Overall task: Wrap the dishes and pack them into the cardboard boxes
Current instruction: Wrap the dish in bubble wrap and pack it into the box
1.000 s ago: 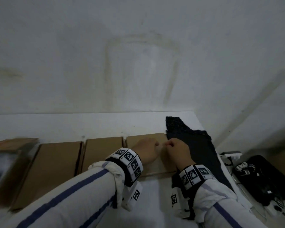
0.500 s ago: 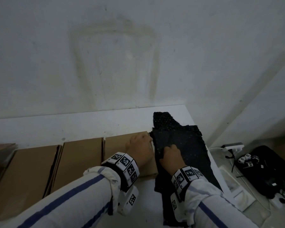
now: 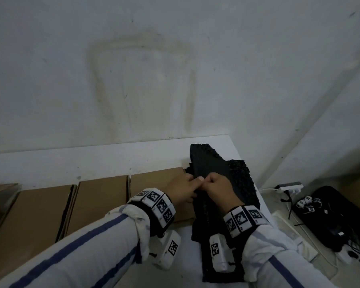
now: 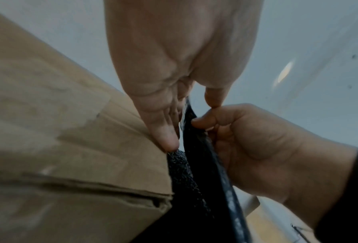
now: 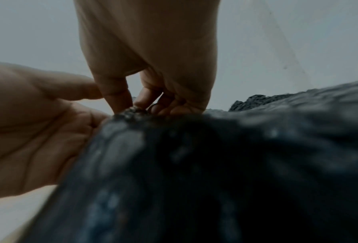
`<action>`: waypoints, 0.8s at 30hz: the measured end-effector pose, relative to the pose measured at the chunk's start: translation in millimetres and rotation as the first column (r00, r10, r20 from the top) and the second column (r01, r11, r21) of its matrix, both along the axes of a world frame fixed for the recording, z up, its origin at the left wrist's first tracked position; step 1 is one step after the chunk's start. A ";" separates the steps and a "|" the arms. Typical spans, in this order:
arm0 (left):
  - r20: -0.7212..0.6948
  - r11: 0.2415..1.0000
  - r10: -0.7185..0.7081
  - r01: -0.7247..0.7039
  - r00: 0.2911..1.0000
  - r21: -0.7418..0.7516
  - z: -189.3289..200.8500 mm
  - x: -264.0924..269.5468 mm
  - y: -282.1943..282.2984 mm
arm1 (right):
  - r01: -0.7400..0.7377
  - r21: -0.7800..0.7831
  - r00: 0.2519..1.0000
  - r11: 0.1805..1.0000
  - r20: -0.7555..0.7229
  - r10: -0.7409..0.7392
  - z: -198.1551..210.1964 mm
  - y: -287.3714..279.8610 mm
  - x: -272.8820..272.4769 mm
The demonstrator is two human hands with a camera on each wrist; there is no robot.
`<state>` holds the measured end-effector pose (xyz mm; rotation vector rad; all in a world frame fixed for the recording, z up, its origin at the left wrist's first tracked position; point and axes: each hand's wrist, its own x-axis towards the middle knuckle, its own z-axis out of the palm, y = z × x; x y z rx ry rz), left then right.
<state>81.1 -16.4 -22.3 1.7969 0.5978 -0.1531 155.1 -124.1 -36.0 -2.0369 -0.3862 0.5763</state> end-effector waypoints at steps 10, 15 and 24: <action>0.073 0.960 0.279 -0.277 0.958 -0.035 -7.2 -25.8 45.9 | -0.002 -0.069 0.991 0.998 0.131 0.011 11.2 6.4 1.8; 0.061 0.772 0.504 -0.418 0.862 -0.479 11.5 -65.9 65.8 | -0.111 -0.076 0.993 0.991 -0.044 0.108 16.5 26.7 -9.7; 0.109 0.607 0.638 -0.411 0.762 -0.680 31.5 -123.9 99.7 | -0.174 0.147 0.950 0.974 -0.237 0.205 40.0 67.4 -34.1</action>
